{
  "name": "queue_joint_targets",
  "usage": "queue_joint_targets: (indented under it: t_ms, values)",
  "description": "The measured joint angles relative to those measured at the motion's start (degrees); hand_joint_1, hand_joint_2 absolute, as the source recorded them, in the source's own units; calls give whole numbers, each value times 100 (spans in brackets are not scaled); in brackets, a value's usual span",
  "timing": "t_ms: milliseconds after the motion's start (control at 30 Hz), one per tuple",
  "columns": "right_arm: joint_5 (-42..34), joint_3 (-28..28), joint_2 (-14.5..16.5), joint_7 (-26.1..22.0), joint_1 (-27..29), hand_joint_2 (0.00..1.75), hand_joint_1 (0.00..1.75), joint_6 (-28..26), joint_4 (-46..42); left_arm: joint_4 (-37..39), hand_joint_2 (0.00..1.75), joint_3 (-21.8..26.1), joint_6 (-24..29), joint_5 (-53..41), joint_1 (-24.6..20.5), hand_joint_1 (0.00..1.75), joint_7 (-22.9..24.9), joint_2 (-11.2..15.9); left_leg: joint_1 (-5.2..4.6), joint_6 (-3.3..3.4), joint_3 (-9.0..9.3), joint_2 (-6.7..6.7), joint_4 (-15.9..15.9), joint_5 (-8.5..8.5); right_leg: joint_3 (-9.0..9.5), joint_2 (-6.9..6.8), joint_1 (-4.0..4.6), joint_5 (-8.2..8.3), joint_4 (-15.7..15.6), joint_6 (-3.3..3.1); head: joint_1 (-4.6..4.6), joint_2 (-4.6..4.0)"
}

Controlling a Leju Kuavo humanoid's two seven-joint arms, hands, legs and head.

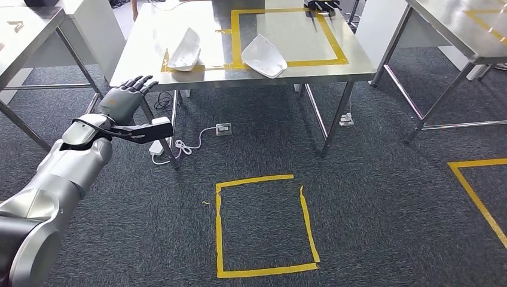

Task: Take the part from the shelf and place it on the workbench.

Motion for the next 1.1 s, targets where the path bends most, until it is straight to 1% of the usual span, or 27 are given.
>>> queue_joint_targets:
  t_ms: [267,933,967,1067,1100]
  values:
    - [-894,601,-45,-14,151,175,0,-145,-44,-16,175,137,-38,855,940,0,246,-25,2,-2,-7,4,-2,1,-12,6,3,-1,3,-1,0,0]
    - [-3269,2520,-193,19,570,175,0,-438,-393,-153,175,554,-150,3104,3185,0,853,-141,2,-3,-24,4,-3,-3,-27,5,2,-7,2,-1,0,0]
    - [-3373,2613,-202,23,589,175,0,-451,-409,-157,131,568,-156,3202,3284,0,878,-146,2,-2,-25,4,-4,-3,-27,5,2,-8,2,-1,0,0]
    - [-3710,2914,-229,47,651,44,0,-479,-472,-176,0,656,-169,3526,3605,0,964,-166,2,-4,-34,4,-5,-9,-24,5,2,-11,2,-1,0,0]
    - [-3772,2969,-233,53,662,0,0,-484,-483,-181,0,678,-171,3587,3665,0,981,-170,2,-4,-37,4,-5,-11,-23,5,1,-13,2,-1,0,0]
